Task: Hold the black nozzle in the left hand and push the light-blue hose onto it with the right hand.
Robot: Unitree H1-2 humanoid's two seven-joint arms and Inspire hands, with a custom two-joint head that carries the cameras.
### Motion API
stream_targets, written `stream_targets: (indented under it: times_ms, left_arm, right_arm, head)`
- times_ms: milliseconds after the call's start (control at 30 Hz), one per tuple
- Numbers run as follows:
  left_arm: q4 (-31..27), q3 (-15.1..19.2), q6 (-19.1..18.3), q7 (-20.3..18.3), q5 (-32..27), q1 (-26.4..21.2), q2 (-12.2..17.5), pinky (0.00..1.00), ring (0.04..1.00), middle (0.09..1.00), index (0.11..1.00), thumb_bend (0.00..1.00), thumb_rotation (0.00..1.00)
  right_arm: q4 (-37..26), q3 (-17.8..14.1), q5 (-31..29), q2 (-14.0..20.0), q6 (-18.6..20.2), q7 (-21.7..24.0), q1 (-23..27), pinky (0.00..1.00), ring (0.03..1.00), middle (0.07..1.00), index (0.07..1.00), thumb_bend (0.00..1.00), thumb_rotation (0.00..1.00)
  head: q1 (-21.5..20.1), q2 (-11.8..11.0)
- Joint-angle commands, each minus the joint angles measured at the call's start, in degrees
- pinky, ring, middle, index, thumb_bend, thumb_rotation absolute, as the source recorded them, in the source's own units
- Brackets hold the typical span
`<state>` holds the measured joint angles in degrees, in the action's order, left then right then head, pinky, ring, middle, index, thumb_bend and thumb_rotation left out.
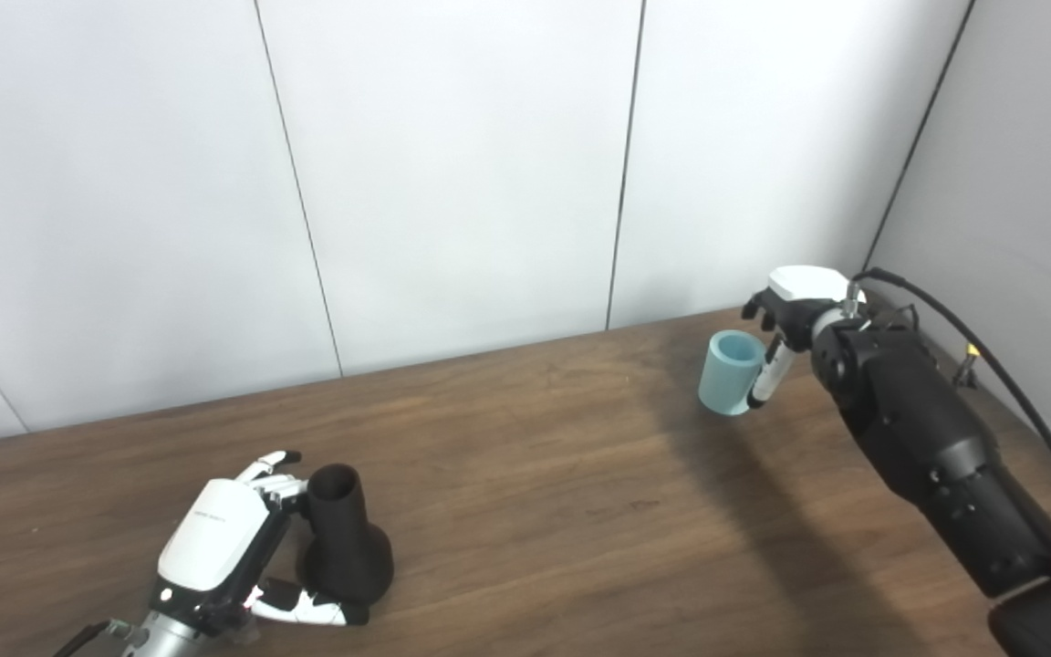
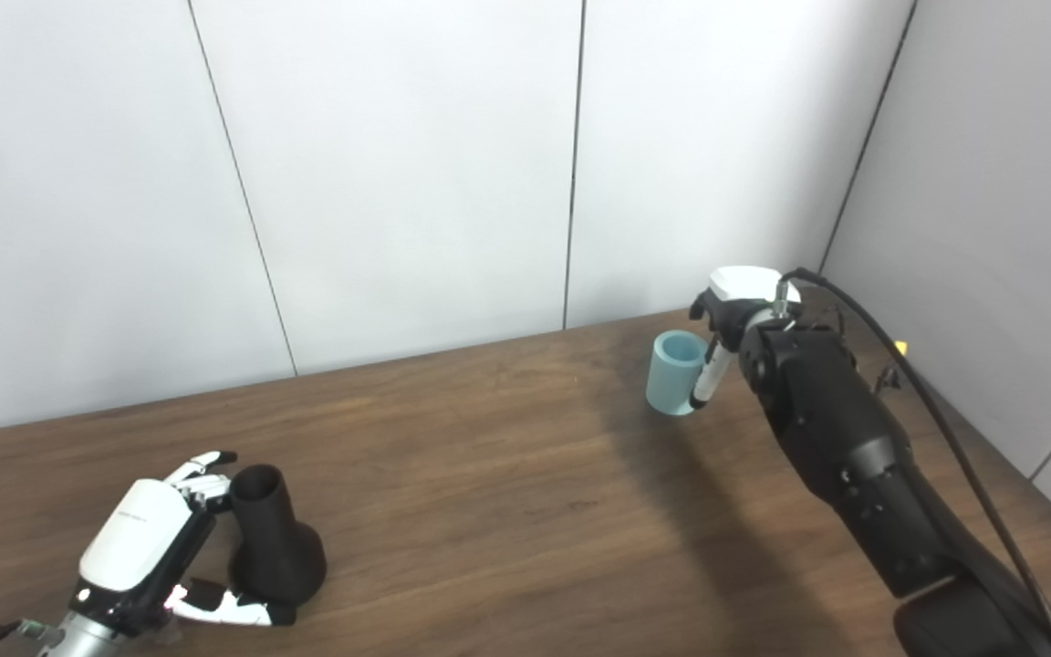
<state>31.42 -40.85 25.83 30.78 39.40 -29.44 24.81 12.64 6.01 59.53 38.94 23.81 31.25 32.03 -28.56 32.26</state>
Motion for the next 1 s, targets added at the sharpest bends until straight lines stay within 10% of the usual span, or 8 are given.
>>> stream_targets:
  times_ms: [0,267,500,967]
  left_arm:
    - [4.9,-3.4,1.1,1.0,-1.6,9.3,-3.8,0.83,0.530,0.442,0.514,0.52,0.00]
    - [5.5,-3.4,1.1,0.6,-1.5,9.2,-3.9,0.83,0.531,0.441,0.515,0.52,0.00]
    - [4.7,-2.6,1.1,-0.3,-1.0,9.6,-4.1,0.83,0.535,0.443,0.514,0.52,0.00]
    - [4.1,-2.1,1.1,-0.6,-0.6,9.8,-4.1,0.80,0.523,0.432,0.516,0.52,0.00]
  right_arm:
    - [-1.1,-0.3,-0.4,2.0,1.0,-2.3,4.3,0.38,0.608,0.733,0.817,1.00,0.21]
    - [-0.3,0.6,-1.7,2.0,1.5,-2.3,5.6,0.34,0.535,0.721,0.849,1.00,0.22]
    - [0.8,2.6,-2.6,2.8,-0.1,-2.2,6.6,0.49,0.690,0.734,0.839,1.00,0.23]
    - [4.0,4.7,-4.4,3.4,-0.5,-3.0,7.2,0.36,0.504,0.619,0.779,1.00,0.20]
  head:
    - [0.0,0.0]
    - [0.2,0.0]
    - [0.3,0.1]
    - [0.5,0.4]
